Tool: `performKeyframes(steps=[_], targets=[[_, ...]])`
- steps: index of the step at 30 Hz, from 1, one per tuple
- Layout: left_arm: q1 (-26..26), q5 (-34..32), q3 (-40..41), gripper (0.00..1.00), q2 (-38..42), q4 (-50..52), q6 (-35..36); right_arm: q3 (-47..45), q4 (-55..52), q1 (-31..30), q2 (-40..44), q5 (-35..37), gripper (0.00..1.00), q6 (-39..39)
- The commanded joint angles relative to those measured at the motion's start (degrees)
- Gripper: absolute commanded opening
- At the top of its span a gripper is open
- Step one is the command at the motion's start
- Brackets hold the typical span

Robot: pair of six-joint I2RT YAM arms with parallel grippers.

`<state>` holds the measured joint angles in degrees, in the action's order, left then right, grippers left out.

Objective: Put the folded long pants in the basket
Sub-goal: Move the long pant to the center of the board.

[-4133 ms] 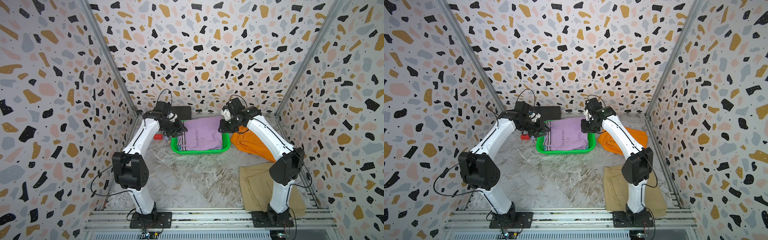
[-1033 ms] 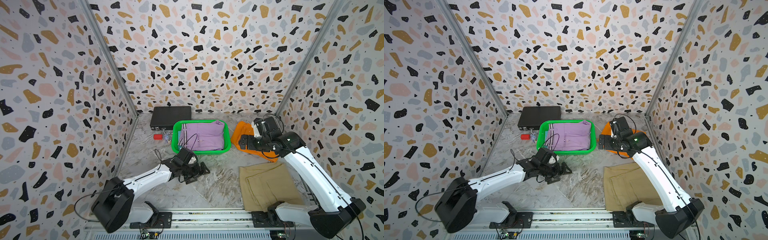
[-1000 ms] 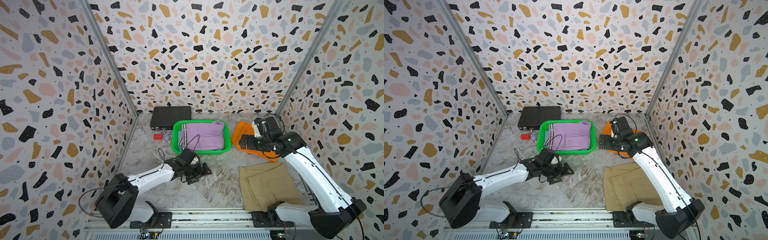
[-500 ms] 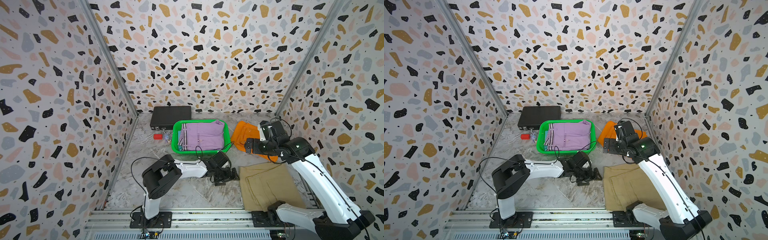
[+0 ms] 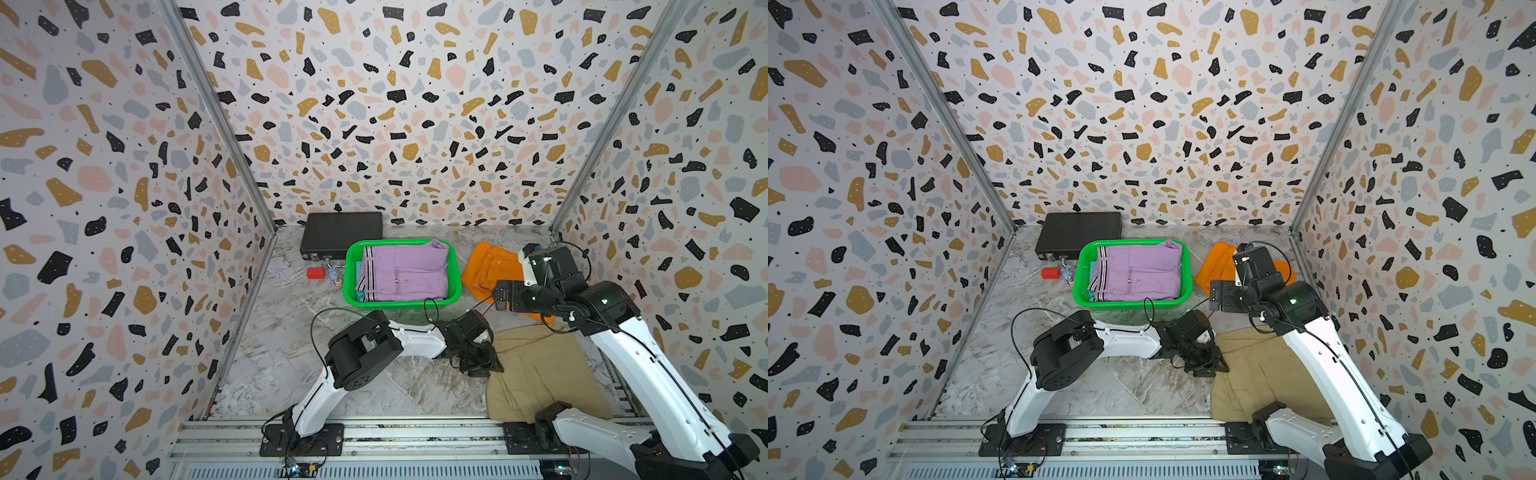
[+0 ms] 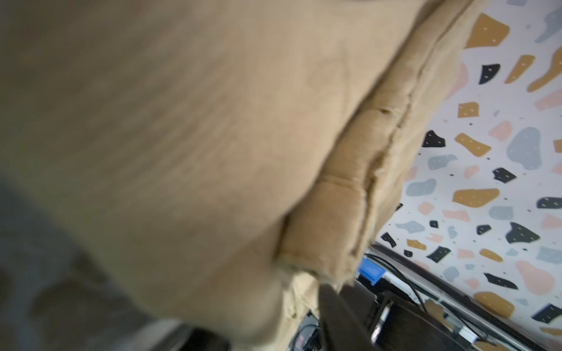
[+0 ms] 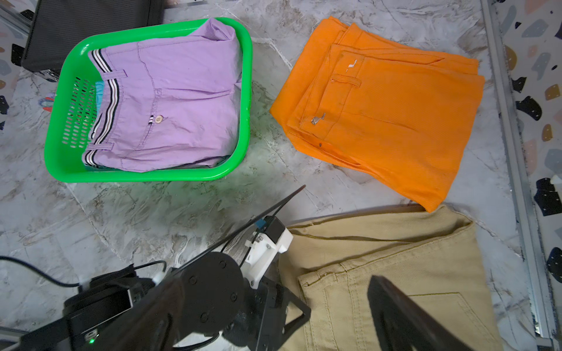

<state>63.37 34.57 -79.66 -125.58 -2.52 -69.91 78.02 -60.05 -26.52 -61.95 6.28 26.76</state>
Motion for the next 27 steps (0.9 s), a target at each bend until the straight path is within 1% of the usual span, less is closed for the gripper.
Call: performKeyframes(steps=[1, 2, 4, 7, 9, 14, 16, 19, 22, 24, 27], targets=[[-0.47, -0.58, 0.43, 0.06, -1.40, 3.50, 0.58, -0.12, -1.30, 0.17, 2.59, 1.30, 1.00, -0.23], [-1.15, -0.61, 1.20, 0.00, -0.72, 4.11, 1.08, -0.39, -1.30, 0.20, 2.95, 1.89, 1.00, 0.05], [-2.82, -0.99, 3.76, 0.00, 1.39, 5.65, 2.26, -0.83, -1.30, 0.20, 3.20, 1.87, 1.00, 0.06], [-6.50, -1.89, 10.98, 0.00, 8.01, 8.74, 5.16, -1.90, -1.80, 0.24, 2.68, 1.10, 1.00, -0.24], [-9.40, -3.06, 16.74, 0.00, 13.73, 12.87, 8.21, -2.55, -3.20, 0.18, 2.22, 0.43, 1.00, -0.06], [-15.87, -9.55, 27.30, 0.00, 30.67, 32.81, 20.79, -7.40, -3.73, 0.24, 2.84, -3.72, 1.00, 0.82], [-17.94, -11.48, 31.20, 0.00, 37.38, 37.52, 25.37, -9.56, -3.60, 0.25, 3.30, -4.99, 1.00, 1.31], [-21.37, -14.52, 36.31, 0.00, 45.81, 41.75, 28.33, -13.48, -3.45, 0.24, 4.24, -6.22, 1.00, 2.70], [-23.89, -15.00, 38.28, 0.00, 49.18, 43.17, 29.91, -18.73, -1.64, 0.24, 3.89, -10.17, 1.00, 3.54], [-24.59, -14.88, 37.54, 0.00, 49.16, 45.06, 31.35, -21.94, 1.00, 0.24, 2.63, -14.37, 1.00, 3.96], [-24.77, -15.59, 35.86, 0.00, 48.51, 47.54, 33.60, -26.65, 8.09, 0.25, 0.73, -21.27, 1.00, 4.32]])
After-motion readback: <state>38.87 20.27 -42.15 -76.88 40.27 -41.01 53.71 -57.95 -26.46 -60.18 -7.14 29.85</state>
